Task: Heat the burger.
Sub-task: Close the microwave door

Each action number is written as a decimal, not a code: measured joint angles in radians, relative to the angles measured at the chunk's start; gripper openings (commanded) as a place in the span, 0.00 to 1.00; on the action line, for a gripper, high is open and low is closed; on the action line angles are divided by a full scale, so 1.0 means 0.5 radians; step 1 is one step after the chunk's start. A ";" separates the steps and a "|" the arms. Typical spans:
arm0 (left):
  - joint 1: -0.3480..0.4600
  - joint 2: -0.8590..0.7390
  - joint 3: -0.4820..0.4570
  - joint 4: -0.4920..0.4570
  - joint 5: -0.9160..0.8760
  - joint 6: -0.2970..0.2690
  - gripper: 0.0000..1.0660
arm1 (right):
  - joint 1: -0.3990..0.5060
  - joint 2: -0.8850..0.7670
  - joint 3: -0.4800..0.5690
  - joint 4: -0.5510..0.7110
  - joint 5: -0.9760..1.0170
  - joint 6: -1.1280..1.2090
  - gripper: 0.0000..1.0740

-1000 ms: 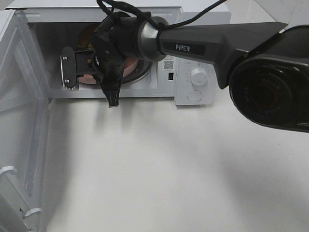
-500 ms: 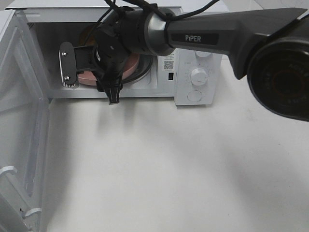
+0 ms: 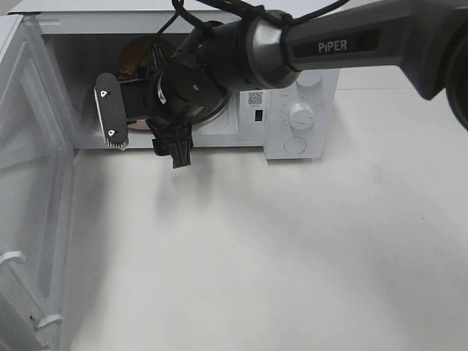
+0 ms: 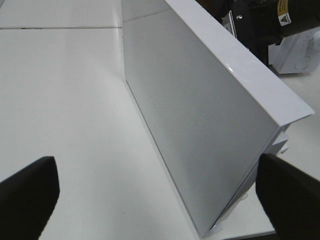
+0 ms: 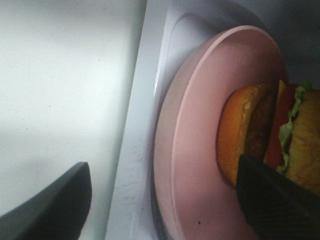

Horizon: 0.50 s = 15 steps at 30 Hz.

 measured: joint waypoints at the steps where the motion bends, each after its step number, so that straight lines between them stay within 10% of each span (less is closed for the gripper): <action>1: 0.000 0.000 0.000 0.000 0.000 0.000 0.94 | 0.000 -0.016 0.038 -0.004 -0.026 -0.002 0.72; 15: 0.000 0.000 0.000 0.000 0.000 0.000 0.94 | 0.016 -0.318 0.496 -0.100 -0.306 -0.004 0.71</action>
